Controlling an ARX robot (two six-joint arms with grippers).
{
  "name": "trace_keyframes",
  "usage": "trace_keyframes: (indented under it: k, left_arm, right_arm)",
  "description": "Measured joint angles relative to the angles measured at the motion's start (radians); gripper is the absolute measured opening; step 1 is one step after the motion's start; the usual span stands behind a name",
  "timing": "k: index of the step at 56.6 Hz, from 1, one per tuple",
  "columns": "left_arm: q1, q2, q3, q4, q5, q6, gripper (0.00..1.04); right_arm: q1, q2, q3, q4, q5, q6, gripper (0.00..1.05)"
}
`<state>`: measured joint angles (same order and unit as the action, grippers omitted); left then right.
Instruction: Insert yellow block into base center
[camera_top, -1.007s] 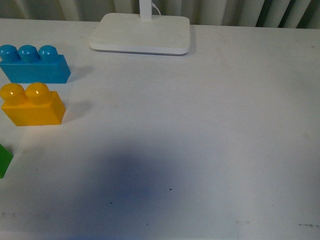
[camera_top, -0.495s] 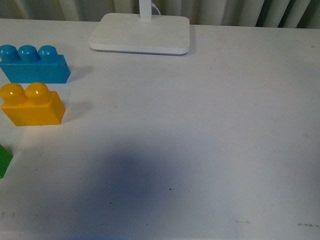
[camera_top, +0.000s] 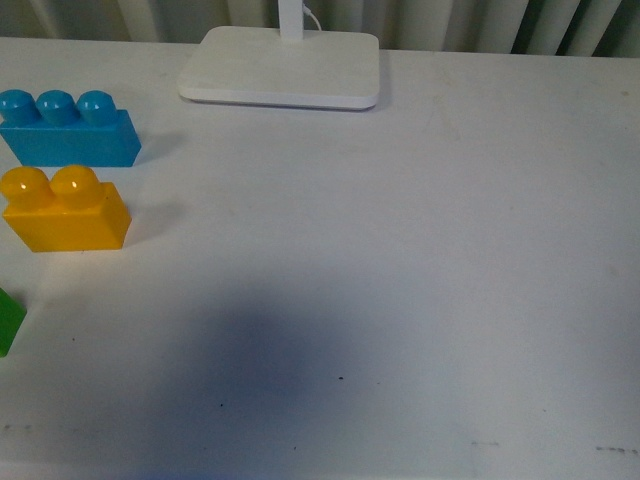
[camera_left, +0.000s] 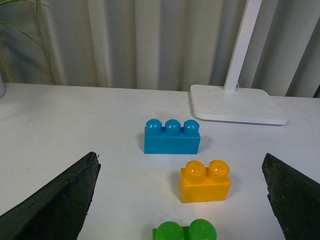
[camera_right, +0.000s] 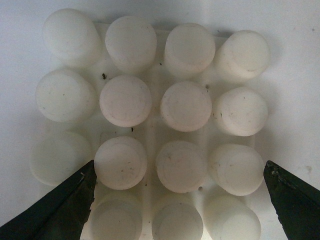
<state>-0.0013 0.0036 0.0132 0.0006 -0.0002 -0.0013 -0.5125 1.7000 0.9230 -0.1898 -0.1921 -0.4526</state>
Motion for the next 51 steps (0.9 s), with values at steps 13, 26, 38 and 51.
trace_keyframes:
  k: [13, 26, 38, 51]
  left_arm:
    - [0.0, 0.0, 0.0, 0.0, 0.0, 0.0, 0.98]
    - [0.0, 0.0, 0.0, 0.0, 0.0, 0.0, 0.98]
    - [0.0, 0.0, 0.0, 0.0, 0.0, 0.0, 0.98]
    - [0.0, 0.0, 0.0, 0.0, 0.0, 0.0, 0.98]
  right_arm:
    - [0.03, 0.013, -0.011, 0.025, 0.0, -0.014, 0.96]
    - [0.132, -0.022, -0.129, 0.156, 0.063, 0.113, 0.96]
    - [0.319, -0.066, -0.224, 0.24, 0.181, 0.328, 0.96]
    - [0.55, -0.077, -0.245, 0.245, 0.31, 0.515, 0.96]
